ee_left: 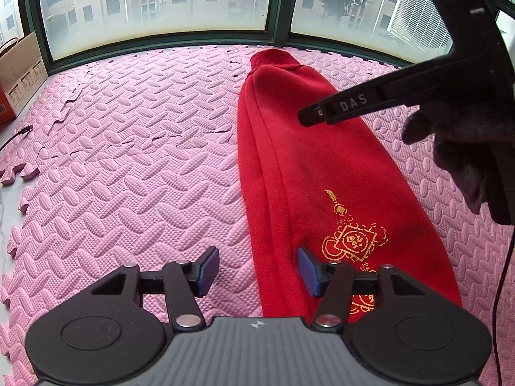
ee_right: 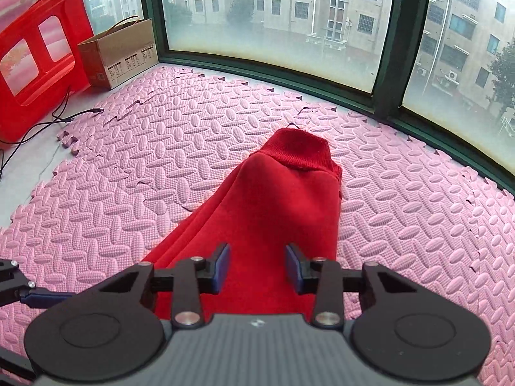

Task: Fold clothes
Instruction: 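Grasp the hood end of the folded hoodie with the right gripper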

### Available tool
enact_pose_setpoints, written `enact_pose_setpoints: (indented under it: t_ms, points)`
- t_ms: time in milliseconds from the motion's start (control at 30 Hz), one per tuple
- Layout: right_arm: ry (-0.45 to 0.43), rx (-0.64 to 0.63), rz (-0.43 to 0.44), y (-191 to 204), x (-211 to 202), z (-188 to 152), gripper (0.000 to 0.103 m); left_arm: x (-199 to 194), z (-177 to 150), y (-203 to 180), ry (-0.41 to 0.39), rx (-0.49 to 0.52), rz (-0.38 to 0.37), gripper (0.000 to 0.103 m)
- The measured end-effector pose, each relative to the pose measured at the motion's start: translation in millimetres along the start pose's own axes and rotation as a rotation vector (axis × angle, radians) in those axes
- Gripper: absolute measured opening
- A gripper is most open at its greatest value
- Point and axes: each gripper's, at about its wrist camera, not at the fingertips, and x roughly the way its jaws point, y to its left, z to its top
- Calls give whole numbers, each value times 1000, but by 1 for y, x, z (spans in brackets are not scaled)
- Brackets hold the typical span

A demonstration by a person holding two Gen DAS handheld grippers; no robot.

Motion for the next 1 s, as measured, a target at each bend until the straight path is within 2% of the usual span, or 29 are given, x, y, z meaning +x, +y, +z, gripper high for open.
enact_pose_setpoints:
  t_ms: [200, 300, 400, 567, 700, 833, 1000]
  points:
    - [-22, 39, -36, -9, 37, 21, 33, 1, -2, 4, 2, -4, -11, 61]
    - [-54, 102, -22, -16, 42, 28, 33, 3, -2, 7, 2, -12, -14, 64]
    - [-48, 104, -20, -19, 48, 31, 35, 4, -2, 8, 3, -16, -11, 68]
    - [-76, 86, 10, -25, 26, 32, 35, 3, -2, 10, -1, -29, -24, 68]
    - [-90, 97, 6, -46, 9, 27, 49, -6, -2, 9, -14, -34, -30, 67]
    - [-53, 157, 20, -71, 23, 19, 49, -16, -5, 5, -21, -37, -50, 68]
    - [-32, 193, 68, -82, 42, 14, 49, -24, -7, 1, -20, -48, -76, 68]
